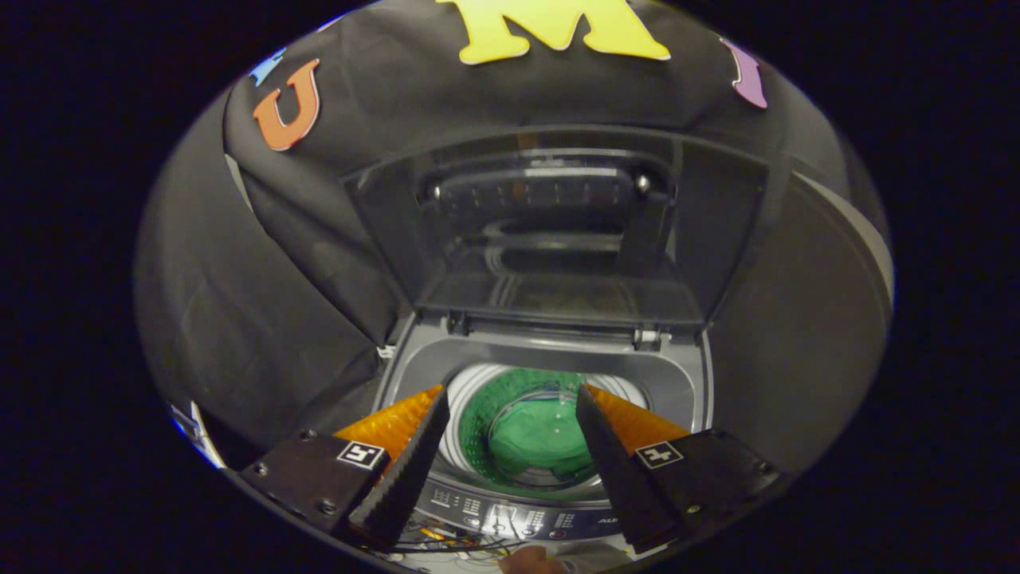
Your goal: Put the clothes into the washing machine and then close the washing machine lid.
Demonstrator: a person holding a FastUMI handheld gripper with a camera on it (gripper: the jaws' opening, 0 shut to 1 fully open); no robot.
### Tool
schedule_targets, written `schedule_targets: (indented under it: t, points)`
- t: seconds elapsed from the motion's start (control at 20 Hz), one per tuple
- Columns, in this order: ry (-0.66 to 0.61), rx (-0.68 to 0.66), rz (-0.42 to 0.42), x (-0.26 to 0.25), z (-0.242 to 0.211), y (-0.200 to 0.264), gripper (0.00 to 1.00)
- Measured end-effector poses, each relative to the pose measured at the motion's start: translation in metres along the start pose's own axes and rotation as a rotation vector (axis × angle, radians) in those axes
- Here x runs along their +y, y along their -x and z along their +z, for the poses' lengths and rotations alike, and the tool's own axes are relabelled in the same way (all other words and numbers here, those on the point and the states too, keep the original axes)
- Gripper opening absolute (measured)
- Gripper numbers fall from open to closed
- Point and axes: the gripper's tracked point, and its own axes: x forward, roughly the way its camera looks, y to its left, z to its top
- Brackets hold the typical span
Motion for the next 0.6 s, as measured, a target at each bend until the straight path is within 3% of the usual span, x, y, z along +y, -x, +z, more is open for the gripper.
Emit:
schedule_targets:
  t: [0.3,0.6]
  points:
    - [-0.049,-0.134,0.022,0.001,0.069,0.044,0.99]
    - [0.005,-0.3,0.016,0.002,0.143,0.089,0.99]
